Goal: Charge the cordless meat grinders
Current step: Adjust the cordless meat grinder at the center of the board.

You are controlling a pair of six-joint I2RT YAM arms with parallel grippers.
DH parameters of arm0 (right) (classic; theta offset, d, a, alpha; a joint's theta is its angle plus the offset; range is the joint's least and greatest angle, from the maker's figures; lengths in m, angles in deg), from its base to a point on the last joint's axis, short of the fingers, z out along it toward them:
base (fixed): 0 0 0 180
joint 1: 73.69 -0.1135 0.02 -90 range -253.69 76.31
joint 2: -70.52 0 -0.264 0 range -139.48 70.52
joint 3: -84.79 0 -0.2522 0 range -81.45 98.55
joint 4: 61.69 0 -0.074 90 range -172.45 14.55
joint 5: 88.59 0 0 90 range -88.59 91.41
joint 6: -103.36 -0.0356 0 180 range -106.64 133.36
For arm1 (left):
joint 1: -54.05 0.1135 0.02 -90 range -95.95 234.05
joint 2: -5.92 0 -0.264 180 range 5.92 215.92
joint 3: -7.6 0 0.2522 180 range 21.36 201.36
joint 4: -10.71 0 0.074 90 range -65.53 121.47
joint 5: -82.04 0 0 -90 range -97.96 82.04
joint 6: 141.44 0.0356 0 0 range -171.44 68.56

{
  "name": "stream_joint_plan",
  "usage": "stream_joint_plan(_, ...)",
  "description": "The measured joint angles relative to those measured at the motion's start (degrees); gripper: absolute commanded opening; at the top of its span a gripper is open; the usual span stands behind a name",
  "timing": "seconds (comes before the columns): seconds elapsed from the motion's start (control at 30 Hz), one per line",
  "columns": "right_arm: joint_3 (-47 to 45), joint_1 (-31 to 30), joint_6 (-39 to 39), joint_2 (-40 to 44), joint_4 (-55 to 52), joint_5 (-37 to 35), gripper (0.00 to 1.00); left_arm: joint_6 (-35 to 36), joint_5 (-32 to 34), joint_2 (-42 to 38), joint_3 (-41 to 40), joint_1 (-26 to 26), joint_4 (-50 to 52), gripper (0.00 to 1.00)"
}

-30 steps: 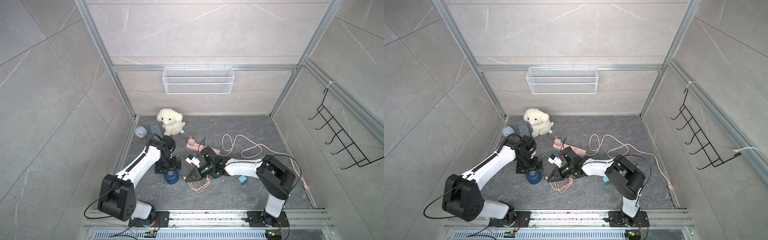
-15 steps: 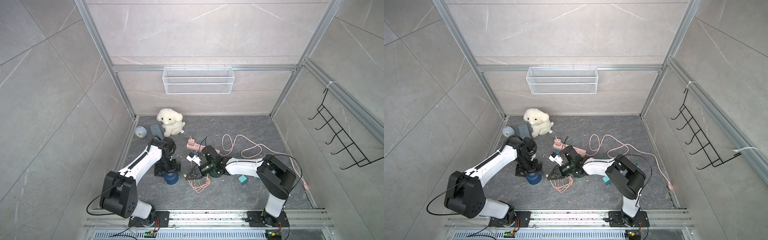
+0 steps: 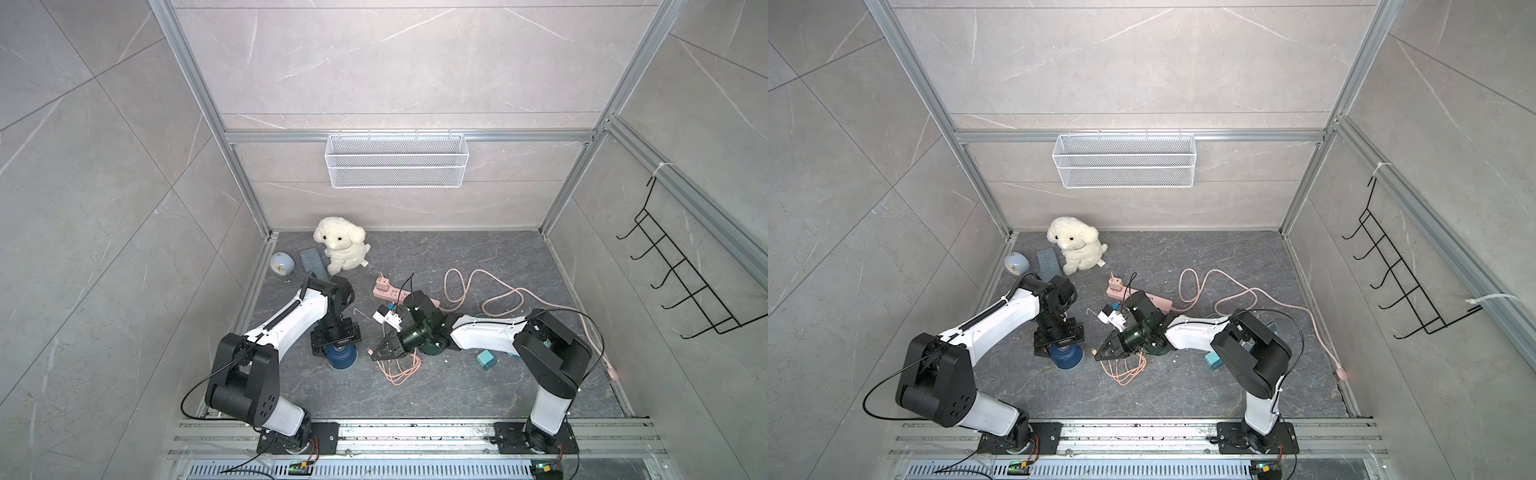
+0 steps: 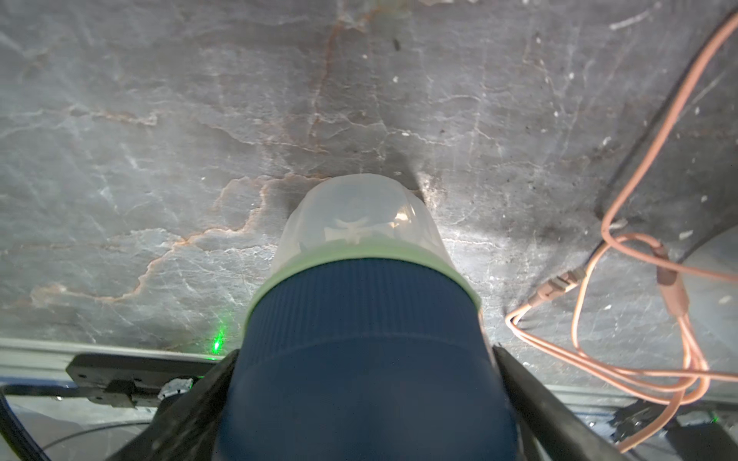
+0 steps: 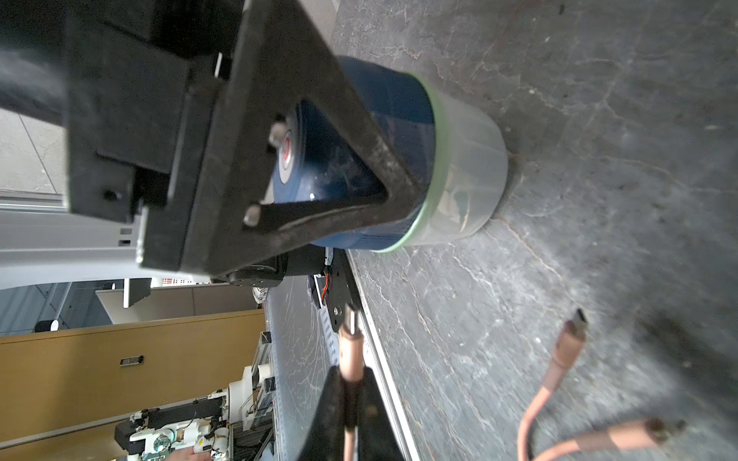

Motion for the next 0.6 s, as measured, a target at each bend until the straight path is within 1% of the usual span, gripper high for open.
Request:
stream_joint_plan(0.3,0.15,0.15,-0.55,-0.04,0.74,1.79,0.0,-14.69,3.87,-0.87,0.13,-0.17,0.15,0.64)
stream_joint_plan(0.6,4.9,-0.76,-5.01,-4.83,6.86,5.29,0.0,-28.02,4.92,-10.08,-7.85,-1.53,-6.69,0.61)
